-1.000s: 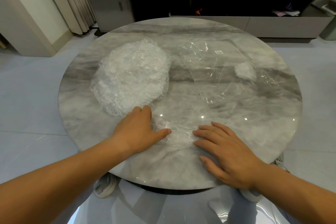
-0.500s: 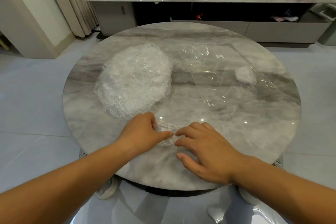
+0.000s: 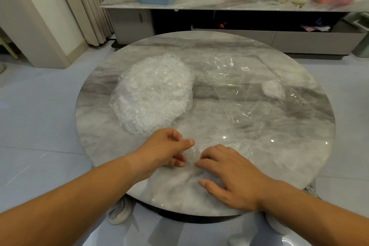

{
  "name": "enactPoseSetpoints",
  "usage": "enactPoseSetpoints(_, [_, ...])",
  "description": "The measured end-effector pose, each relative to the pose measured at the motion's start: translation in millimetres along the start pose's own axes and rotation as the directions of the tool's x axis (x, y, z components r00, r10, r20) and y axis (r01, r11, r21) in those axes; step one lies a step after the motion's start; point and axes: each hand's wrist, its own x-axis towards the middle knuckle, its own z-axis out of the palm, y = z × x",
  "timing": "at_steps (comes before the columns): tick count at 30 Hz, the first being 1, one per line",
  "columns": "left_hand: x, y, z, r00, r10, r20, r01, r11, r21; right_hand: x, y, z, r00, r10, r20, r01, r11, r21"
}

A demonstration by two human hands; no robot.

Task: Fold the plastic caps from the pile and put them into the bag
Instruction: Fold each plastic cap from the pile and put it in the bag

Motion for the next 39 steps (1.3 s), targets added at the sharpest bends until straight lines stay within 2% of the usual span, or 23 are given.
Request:
enactPoseSetpoints(4, [-2, 0, 8, 0.992, 0.016, 0.122, 0.008, 0.982, -0.189, -9, -1, -7, 0.998, 0.015, -0.066, -0.01, 0.997, 0.079])
enactPoseSetpoints(7, [-1, -1, 13, 0.989, -0.011, 0.15, 0.052, 0.962, -0.267, -19, 2, -12, 0.982, 0.059, -0.18, -0.038, 0.992, 0.122])
enactPoseSetpoints(12, [2, -4, 20, 0.981, -0.022, 0.194, 0.057, 0.983, -0.176, -34, 8, -13, 0.94, 0.072, -0.334, -0.047, 0.995, 0.082])
enactPoseSetpoints(14, [2, -3, 24, 0.975, -0.035, 0.219, 0.072, 0.984, -0.164, -36, 7, -12, 0.952, 0.013, -0.306, -0.001, 0.999, 0.04])
enactPoseSetpoints(16, [2, 0, 27, 0.97, -0.042, 0.239, 0.082, 0.983, -0.162, -36, 7, -10, 0.976, -0.018, -0.215, 0.015, 1.0, -0.016])
enactPoseSetpoints(20, [4, 1, 28, 0.97, -0.061, 0.234, 0.101, 0.981, -0.164, -38, 17, -1, 0.991, 0.072, -0.111, -0.083, 0.992, -0.097])
enactPoseSetpoints(24, [8, 5, 29, 0.984, -0.051, 0.171, 0.077, 0.986, -0.151, -38, 24, 3, 0.989, 0.098, -0.107, -0.109, 0.989, -0.098])
enactPoseSetpoints(25, [11, 6, 29, 0.993, -0.025, 0.117, 0.038, 0.994, -0.106, -38, 25, 3, 0.989, 0.098, -0.113, -0.109, 0.99, -0.093])
enactPoseSetpoints(27, [19, 8, 30, 0.996, 0.085, -0.004, -0.084, 0.988, 0.126, -38, 25, 3, 0.989, 0.098, -0.115, -0.108, 0.991, -0.081])
enactPoseSetpoints(29, [27, 11, 34, 0.977, 0.211, -0.04, -0.177, 0.896, 0.408, -39, 25, 1, 0.99, 0.091, -0.112, -0.098, 0.993, -0.065])
enactPoseSetpoints(31, [33, 16, 38, 0.966, 0.257, 0.013, -0.215, 0.78, 0.587, -40, 27, -2, 0.991, 0.072, -0.108, -0.076, 0.996, -0.035])
enactPoseSetpoints(33, [39, 22, 43, 0.968, 0.239, 0.079, -0.228, 0.701, 0.676, -42, 29, -5, 0.994, 0.049, -0.095, -0.05, 0.999, -0.003])
enactPoseSetpoints(36, [43, 28, 49, 0.979, 0.163, 0.124, -0.2, 0.635, 0.746, -44, 32, -5, 0.994, 0.03, -0.101, -0.024, 0.998, 0.062])
enactPoseSetpoints(39, [43, 24, 51, 0.983, 0.124, 0.134, -0.182, 0.601, 0.779, -44, 33, -8, 0.971, 0.157, -0.18, -0.097, 0.947, 0.306])
